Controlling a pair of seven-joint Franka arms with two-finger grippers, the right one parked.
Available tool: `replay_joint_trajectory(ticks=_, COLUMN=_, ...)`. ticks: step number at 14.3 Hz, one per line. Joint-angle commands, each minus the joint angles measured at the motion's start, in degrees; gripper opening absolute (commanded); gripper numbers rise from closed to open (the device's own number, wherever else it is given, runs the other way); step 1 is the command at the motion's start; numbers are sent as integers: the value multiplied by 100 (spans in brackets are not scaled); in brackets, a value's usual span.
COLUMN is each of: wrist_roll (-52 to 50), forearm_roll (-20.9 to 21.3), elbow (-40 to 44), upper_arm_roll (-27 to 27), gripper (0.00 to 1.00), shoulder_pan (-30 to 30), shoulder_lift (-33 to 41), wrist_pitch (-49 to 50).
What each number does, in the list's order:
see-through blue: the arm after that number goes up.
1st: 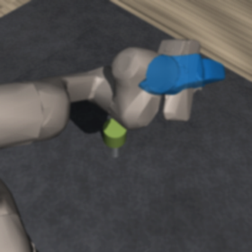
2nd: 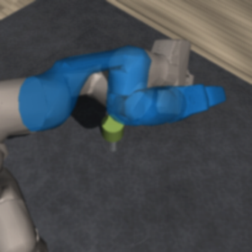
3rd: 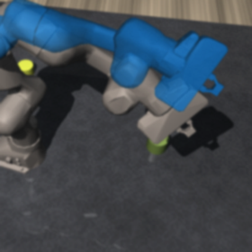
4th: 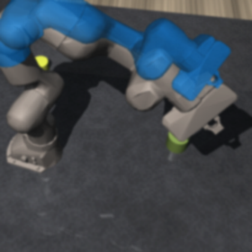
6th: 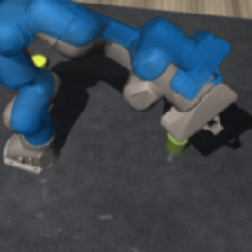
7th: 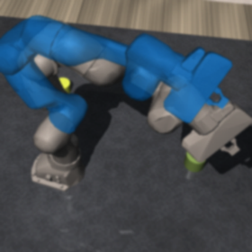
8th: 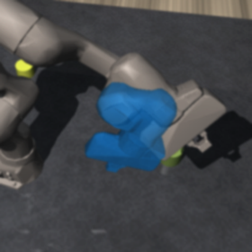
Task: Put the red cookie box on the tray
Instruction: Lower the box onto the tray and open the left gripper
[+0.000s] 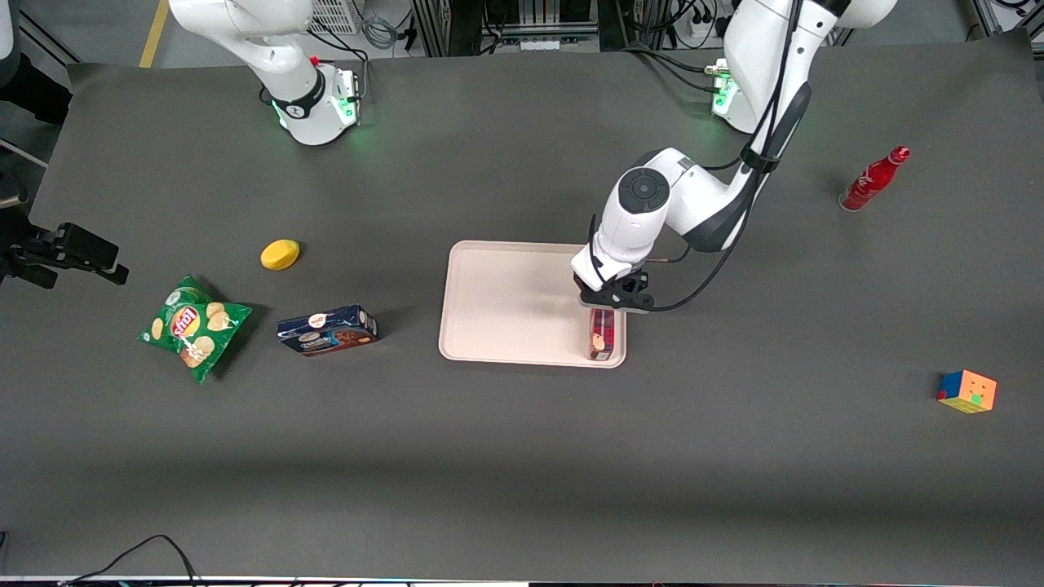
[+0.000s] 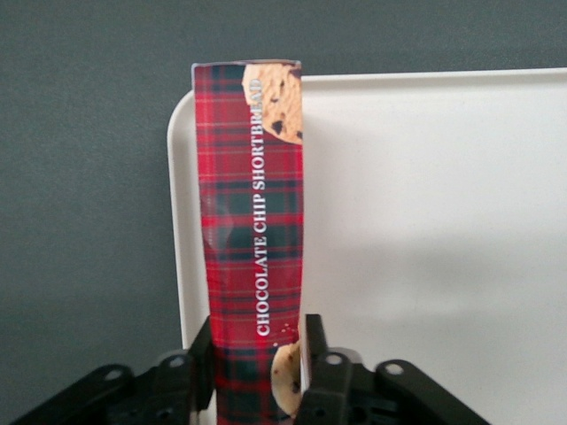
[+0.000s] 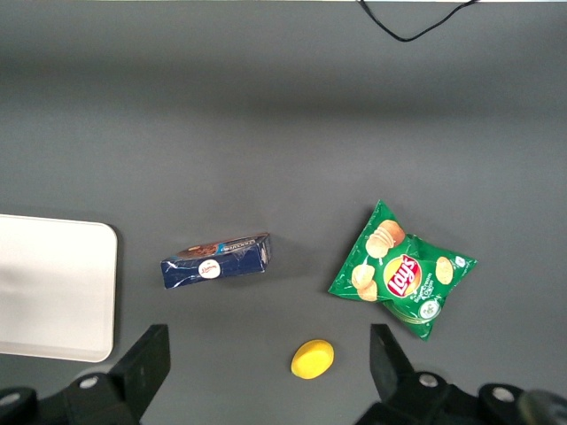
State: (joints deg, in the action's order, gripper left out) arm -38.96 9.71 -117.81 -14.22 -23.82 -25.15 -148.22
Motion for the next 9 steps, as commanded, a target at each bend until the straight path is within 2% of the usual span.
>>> replay_joint_trajectory(ticks=1, wrist_roll=-165, forearm_roll=119, elbow=38, upper_arm_roll=-1, gripper=98, shoulder_pan=0, shoulder_lift=54, wrist_pitch=-14)
replay_joint_trajectory(ticks=3, wrist_roll=-156, forearm_roll=110, elbow=239, upper_arm_roll=-2, gripper=100, shoulder_pan=17, shoulder_lift=133, wrist_pitch=109)
replay_joint_trajectory(ticks=5, wrist_roll=-86, forearm_roll=110, elbow=747, upper_arm_roll=7, gripper=100, shoulder_pan=53, shoulder_lift=256, wrist_pitch=721)
replay_joint_trajectory(ticks=9, wrist_roll=326, forearm_roll=22, elbow=2549, upper_arm_roll=-2, gripper=100, shoulder_pan=394, shoulder_lift=291, wrist_pitch=3224)
